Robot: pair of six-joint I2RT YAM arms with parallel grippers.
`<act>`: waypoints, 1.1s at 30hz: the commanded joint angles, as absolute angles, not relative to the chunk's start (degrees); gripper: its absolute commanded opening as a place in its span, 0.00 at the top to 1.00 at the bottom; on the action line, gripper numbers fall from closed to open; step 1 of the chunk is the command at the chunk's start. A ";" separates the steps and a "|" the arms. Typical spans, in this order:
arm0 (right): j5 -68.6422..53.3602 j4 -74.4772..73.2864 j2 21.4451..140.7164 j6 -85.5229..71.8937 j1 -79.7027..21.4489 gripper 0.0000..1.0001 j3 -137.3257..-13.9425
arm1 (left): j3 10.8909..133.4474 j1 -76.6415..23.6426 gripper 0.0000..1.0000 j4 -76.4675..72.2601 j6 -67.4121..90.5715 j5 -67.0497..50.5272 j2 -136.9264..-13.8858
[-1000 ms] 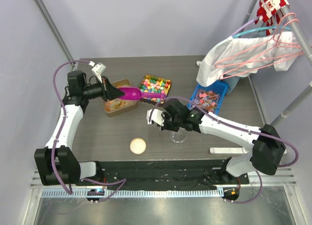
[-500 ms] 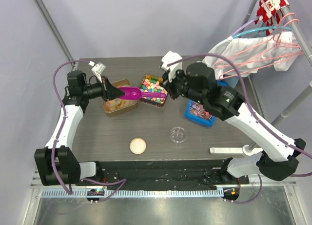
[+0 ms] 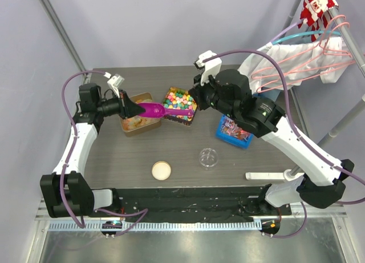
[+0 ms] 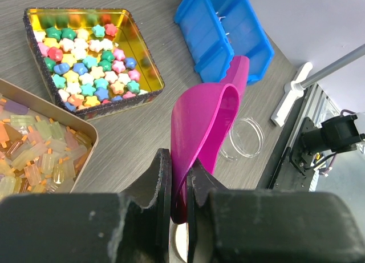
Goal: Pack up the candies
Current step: Pick up the spatula from the center of the board.
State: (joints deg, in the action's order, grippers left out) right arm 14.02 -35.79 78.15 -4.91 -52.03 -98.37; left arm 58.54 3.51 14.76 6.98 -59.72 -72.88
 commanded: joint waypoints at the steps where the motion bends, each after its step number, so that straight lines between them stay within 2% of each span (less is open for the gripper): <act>1: 15.30 -34.45 77.16 -6.24 -52.29 0.98 -98.96 | 59.68 3.87 1.00 14.50 5.71 -59.94 -71.10; 7: 16.35 -32.70 77.96 -3.53 -52.21 0.98 -97.66 | 59.41 3.87 1.00 14.15 6.24 -60.47 -69.88; 10: 12.49 -31.47 77.87 8.89 -52.21 0.94 -93.18 | 59.76 3.87 1.00 13.97 6.85 -61.78 -70.22; 11: 11.78 -30.33 76.91 11.75 -52.21 0.90 -91.25 | 59.77 3.87 1.00 13.89 7.03 -62.40 -70.57; 12: 10.30 -27.89 76.47 15.08 -52.21 0.81 -86.79 | 59.85 3.69 1.00 13.80 7.38 -62.92 -70.75; 15: 9.42 -24.09 75.59 22.83 -52.12 0.61 -80.34 | 59.94 3.60 1.00 13.45 8.26 -63.72 -71.10; 20: 2.39 -24.25 76.46 28.38 -52.12 0.39 -77.69 | 60.12 2.81 1.00 13.36 8.70 -64.51 -71.37; 23: -2.45 -25.48 77.87 29.26 -52.21 0.31 -79.79 | 60.12 2.64 1.00 13.53 8.61 -64.60 -71.63; 28: -6.06 -27.24 82.61 31.11 -52.21 0.25 -84.63 | 60.20 2.64 1.00 14.15 8.44 -65.21 -72.60; 29: -6.41 -27.59 83.40 31.46 -52.29 0.15 -84.90 | 60.47 2.72 1.00 14.76 8.35 -65.65 -72.86; 33: -5.19 -26.72 86.83 33.48 -52.91 0.16 -85.87 | 62.22 2.72 1.00 16.78 8.09 -66.88 -74.35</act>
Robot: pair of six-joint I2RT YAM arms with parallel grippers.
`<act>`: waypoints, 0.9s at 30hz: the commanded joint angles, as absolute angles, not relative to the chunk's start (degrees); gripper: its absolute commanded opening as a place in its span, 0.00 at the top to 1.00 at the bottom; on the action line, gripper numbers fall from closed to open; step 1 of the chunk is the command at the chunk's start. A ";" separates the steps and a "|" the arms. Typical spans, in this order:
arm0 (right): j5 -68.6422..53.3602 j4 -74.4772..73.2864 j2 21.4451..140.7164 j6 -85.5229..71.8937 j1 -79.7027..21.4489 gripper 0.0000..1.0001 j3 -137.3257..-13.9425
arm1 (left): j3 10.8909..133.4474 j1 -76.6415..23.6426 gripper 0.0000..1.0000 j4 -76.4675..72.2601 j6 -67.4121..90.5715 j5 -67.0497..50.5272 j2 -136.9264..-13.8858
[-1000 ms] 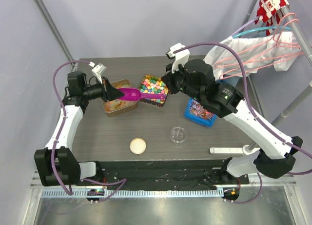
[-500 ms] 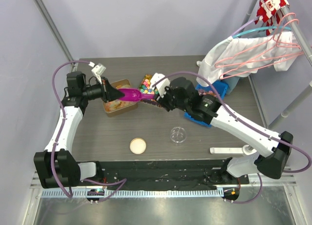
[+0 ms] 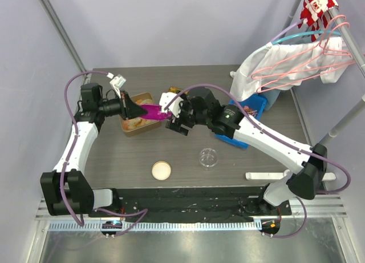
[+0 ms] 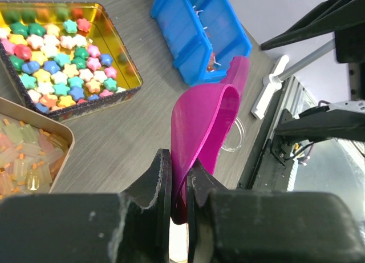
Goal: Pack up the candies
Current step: Pick up the spatula from the center of the board.
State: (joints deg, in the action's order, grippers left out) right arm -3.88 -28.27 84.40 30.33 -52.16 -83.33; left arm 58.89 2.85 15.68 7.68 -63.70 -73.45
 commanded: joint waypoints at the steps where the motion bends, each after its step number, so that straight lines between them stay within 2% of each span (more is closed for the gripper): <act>1: -4.32 -26.54 88.05 34.01 -53.35 0.17 -85.87 | 62.49 2.64 1.00 17.14 8.17 -67.06 -74.62; 6: -0.97 -25.05 89.91 36.38 -54.05 0.28 -84.99 | 64.33 2.64 1.00 19.42 7.21 -67.50 -75.94; 10: 1.04 -24.26 90.88 38.49 -54.58 0.46 -84.90 | 67.49 2.64 1.00 25.90 4.58 -67.15 -77.52; 23: 4.92 -21.36 93.95 41.13 -55.37 0.46 -87.36 | 71.98 1.67 1.00 35.50 -1.91 -65.66 -81.91; 27: 5.45 -21.18 94.83 41.31 -55.37 0.50 -89.20 | 74.00 0.79 1.00 39.37 -3.95 -65.65 -83.67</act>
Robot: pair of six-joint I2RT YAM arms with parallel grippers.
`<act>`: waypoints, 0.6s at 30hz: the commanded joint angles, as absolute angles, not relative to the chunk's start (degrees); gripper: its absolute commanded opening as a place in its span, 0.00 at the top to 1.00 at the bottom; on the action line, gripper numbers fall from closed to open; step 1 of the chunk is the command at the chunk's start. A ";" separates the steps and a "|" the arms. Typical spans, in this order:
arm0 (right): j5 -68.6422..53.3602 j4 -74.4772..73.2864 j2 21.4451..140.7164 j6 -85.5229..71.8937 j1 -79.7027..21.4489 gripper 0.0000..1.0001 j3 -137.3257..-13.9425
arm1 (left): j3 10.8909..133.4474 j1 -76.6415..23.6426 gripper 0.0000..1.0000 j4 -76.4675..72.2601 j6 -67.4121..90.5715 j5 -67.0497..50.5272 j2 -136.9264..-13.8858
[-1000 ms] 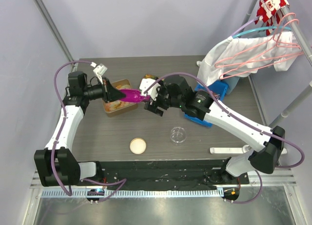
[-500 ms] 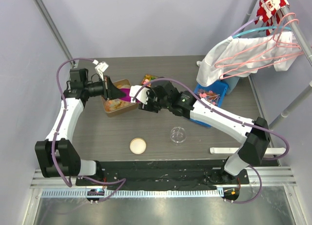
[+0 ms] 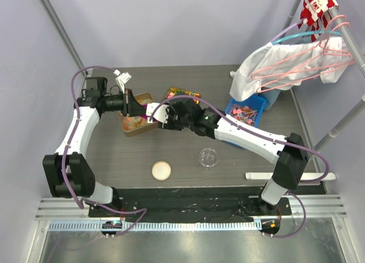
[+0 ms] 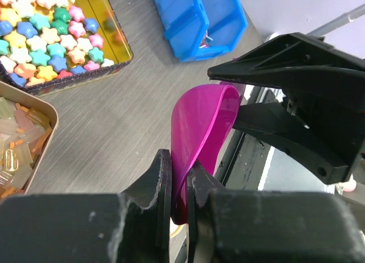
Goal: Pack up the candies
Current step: Pick up the spatula from the center of the board.
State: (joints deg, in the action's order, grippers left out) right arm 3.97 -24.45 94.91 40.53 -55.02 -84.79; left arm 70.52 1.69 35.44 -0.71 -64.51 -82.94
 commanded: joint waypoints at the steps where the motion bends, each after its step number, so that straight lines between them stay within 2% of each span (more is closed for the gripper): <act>1: 5.45 -21.18 94.92 41.40 -55.28 0.54 -89.82 | 74.26 0.62 1.00 39.64 -4.22 -65.65 -84.02; 9: 5.28 -20.57 95.63 41.49 -55.28 0.60 -90.35 | 74.18 0.53 1.00 40.25 -5.45 -67.67 -84.99; 12: 5.10 -20.04 95.45 40.78 -55.37 0.68 -90.00 | 73.74 0.53 1.00 40.17 -5.62 -68.20 -85.25; 13: 5.01 -19.95 95.45 40.61 -55.28 0.76 -90.09 | 73.48 0.53 0.99 39.99 -5.62 -68.12 -85.34; 15: 5.18 -19.69 95.28 40.08 -55.37 0.83 -90.17 | 73.48 0.53 0.99 39.73 -5.54 -67.94 -85.95; 17: 4.92 -20.21 94.84 39.55 -55.37 0.89 -90.96 | 73.48 0.53 0.88 39.73 -5.27 -67.42 -86.57; 18: 4.66 -20.39 94.57 38.94 -55.37 0.90 -91.14 | 73.74 0.53 0.87 39.73 -5.19 -67.33 -87.18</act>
